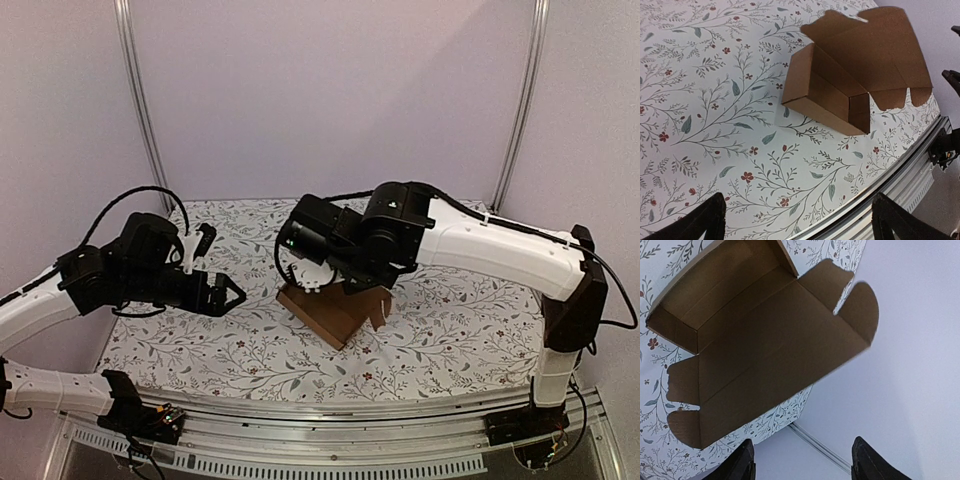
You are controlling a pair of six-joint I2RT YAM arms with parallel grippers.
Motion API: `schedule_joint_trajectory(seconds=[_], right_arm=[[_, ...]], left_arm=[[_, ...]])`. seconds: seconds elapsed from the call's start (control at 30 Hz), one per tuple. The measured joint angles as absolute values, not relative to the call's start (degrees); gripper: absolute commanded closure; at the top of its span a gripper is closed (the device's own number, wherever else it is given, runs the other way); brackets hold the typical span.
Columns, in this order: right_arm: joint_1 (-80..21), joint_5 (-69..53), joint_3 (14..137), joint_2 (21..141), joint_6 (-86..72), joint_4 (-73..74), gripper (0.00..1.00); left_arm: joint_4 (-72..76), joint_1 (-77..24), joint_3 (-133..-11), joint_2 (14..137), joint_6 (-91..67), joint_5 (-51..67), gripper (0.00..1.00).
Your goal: Fold the paper box
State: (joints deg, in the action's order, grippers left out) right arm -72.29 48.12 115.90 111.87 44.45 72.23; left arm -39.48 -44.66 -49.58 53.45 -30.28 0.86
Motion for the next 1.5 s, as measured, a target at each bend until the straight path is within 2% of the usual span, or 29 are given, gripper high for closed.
schedule_joint_trajectory(seconds=[0.3, 0.4, 0.5, 0.6, 0.93, 1.03, 1.3, 1.5], right_arm=[[-68.07, 41.45, 115.63, 109.23, 40.62, 63.92, 0.31], [-66.57, 39.33, 111.13, 103.81, 37.17, 58.89, 0.29], [-64.77, 38.19, 104.95, 97.58, 32.75, 54.06, 0.22], [-62.48, 37.34, 97.86, 91.85, 25.41, 49.04, 0.2], [-59.55, 31.62, 73.23, 81.54, 3.6, 36.6, 0.2], [-59.55, 30.15, 67.09, 78.5, -0.75, 34.28, 0.2], [-59.55, 27.75, 57.95, 68.79, -6.72, 31.2, 0.2], [-59.55, 27.03, 54.63, 63.83, -8.1, 30.3, 0.2]], left_arm=[[-37.95, -44.66, -49.01, 54.96, -30.26, 0.75, 0.01], [-36.75, -44.66, -48.99, 56.27, -30.26, 0.69, 0.0], [-35.11, -44.66, -48.99, 58.28, -30.26, 0.1, 0.01], [-33.3, -44.29, -48.99, 60.77, -30.24, -0.89, 0.0], [-25.89, -39.48, -50.83, 75.16, -30.22, -3.33, 0.19], [-23.9, -39.33, -52.29, 80.16, -30.26, -4.4, 0.28], [-20.16, -38.54, -56.49, 90.28, -30.02, -8.43, 0.47], [-18.65, -38.35, -61.14, 97.97, -29.78, -11.44, 0.53]])
